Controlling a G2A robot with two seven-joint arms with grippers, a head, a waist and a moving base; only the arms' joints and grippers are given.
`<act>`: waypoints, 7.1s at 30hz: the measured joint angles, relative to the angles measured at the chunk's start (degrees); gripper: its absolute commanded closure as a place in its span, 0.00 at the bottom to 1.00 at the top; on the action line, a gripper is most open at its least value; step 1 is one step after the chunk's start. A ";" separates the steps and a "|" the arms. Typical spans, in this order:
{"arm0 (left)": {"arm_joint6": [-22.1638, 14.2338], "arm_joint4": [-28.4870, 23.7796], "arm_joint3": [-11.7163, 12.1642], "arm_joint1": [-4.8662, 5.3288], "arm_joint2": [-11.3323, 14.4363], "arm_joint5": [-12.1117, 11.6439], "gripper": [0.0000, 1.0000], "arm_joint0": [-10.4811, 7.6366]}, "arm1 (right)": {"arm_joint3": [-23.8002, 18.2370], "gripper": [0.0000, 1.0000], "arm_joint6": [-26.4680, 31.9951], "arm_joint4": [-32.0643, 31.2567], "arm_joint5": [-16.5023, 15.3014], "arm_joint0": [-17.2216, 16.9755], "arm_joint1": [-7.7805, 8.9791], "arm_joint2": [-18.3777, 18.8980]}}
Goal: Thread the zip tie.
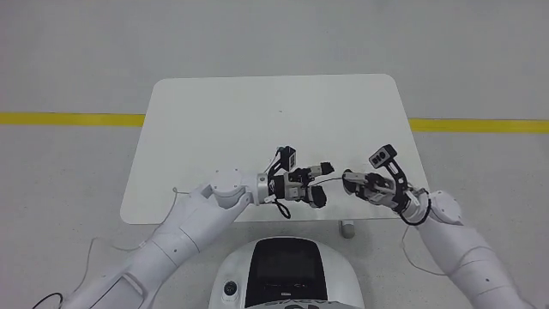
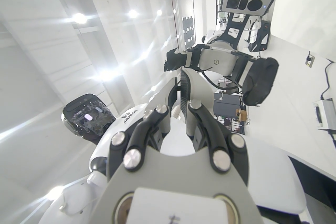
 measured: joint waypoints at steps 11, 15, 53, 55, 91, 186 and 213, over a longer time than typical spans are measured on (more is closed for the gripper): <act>-0.05 -0.13 0.12 -0.01 0.08 0.05 0.00 -0.16 | 0.97 1.00 0.27 -0.41 0.52 0.61 -0.60 -0.10; 0.10 -0.13 0.09 0.00 0.08 0.03 0.00 -0.13 | 1.26 1.00 0.57 -0.76 0.80 0.79 -0.79 -0.17; 1.24 -0.49 0.38 0.11 -0.39 -0.25 0.52 0.19 | 2.81 1.00 2.43 -3.84 2.04 1.16 -1.82 1.04; 1.32 -0.39 0.29 0.17 -0.50 -0.21 0.54 0.24 | 2.85 1.00 2.51 -4.61 2.24 1.09 -1.70 1.50; 0.64 1.02 -0.83 0.86 -1.19 0.63 0.79 0.54 | 2.06 1.00 -3.23 -15.85 6.88 1.72 -1.15 2.17; 0.87 3.91 0.88 0.62 1.33 1.83 1.00 -1.50 | 4.10 0.00 -1.29 -14.45 5.96 2.65 -1.85 1.79; 2.75 14.03 4.44 0.78 -0.29 -16.92 1.00 -3.00 | 2.77 0.00 -2.64 -13.33 5.89 1.29 -1.68 3.12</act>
